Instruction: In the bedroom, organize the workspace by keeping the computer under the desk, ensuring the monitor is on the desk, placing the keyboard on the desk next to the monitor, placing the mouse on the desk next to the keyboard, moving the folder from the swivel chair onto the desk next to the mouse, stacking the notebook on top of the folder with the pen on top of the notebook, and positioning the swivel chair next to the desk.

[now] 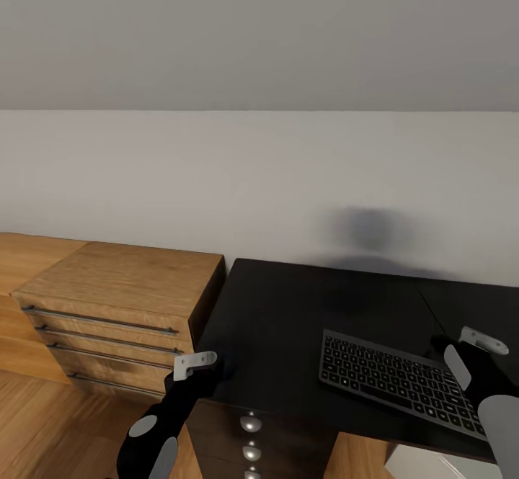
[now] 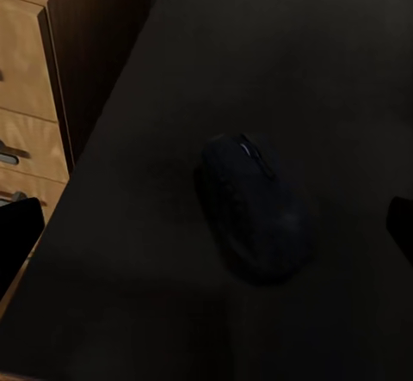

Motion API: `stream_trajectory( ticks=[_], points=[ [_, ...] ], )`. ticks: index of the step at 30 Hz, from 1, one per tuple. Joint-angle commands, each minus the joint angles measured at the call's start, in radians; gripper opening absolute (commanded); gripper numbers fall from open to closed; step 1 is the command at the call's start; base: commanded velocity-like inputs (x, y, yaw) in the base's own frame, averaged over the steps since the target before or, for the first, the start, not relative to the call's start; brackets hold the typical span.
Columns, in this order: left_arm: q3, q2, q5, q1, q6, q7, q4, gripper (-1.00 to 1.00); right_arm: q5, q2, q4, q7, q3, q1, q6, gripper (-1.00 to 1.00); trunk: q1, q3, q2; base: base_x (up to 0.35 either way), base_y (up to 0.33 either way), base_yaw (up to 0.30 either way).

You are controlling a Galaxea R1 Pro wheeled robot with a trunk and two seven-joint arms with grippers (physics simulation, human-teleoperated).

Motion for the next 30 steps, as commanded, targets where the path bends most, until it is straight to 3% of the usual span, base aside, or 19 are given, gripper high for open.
stream_trajectory(
  ticks=[1,10,30],
  points=[
    [-0.001,0.001,0.011,-0.001,0.004,0.009,-0.001,1.0,-0.01,0.0,-0.001,-0.005,0.001,0.0,0.008,1.0,0.0,-0.001,-0.001,0.0,0.0,0.0],
    [0.0,0.004,0.01,-0.001,0.003,0.009,0.0,1.0,-0.01,-0.001,0.002,-0.007,0.001,0.0,0.117,1.0,0.0,-0.001,-0.001,0.0,0.0,0.0],
    [-0.001,0.004,0.01,-0.001,0.003,0.008,0.003,1.0,-0.009,-0.001,0.002,-0.008,0.002,0.0,0.126,1.0,0.0,-0.001,-0.001,-0.127,0.0,0.0]
  ],
)
